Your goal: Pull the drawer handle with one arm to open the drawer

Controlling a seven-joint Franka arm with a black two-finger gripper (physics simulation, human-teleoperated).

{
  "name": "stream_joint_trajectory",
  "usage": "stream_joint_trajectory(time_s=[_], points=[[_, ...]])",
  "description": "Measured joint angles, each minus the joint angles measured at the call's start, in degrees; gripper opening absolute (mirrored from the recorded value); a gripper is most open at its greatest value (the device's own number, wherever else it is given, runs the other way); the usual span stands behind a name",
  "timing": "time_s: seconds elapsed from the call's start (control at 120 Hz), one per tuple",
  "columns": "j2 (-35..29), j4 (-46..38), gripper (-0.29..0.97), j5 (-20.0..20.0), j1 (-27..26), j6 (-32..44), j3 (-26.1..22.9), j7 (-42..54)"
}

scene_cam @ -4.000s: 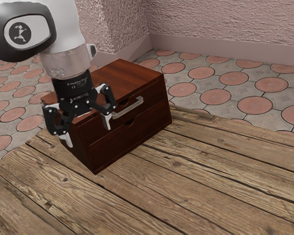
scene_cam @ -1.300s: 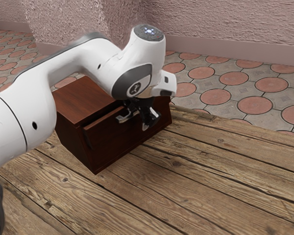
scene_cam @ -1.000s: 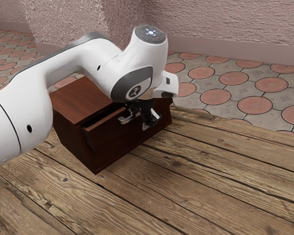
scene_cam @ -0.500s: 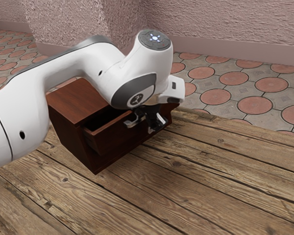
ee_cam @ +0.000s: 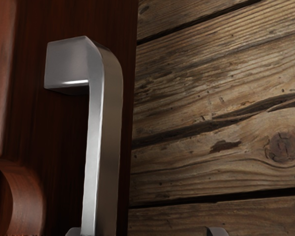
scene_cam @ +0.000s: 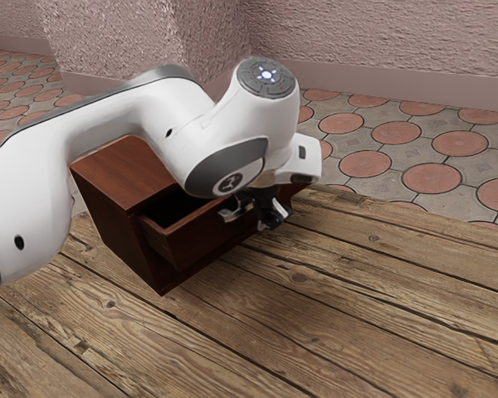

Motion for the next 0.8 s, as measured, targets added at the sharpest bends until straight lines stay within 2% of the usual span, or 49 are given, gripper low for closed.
stream_joint_trajectory(time_s=[0.8], points=[[-2.28,-3.26,0.25,0.61,-3.42,1.46,0.0,-5.33]])
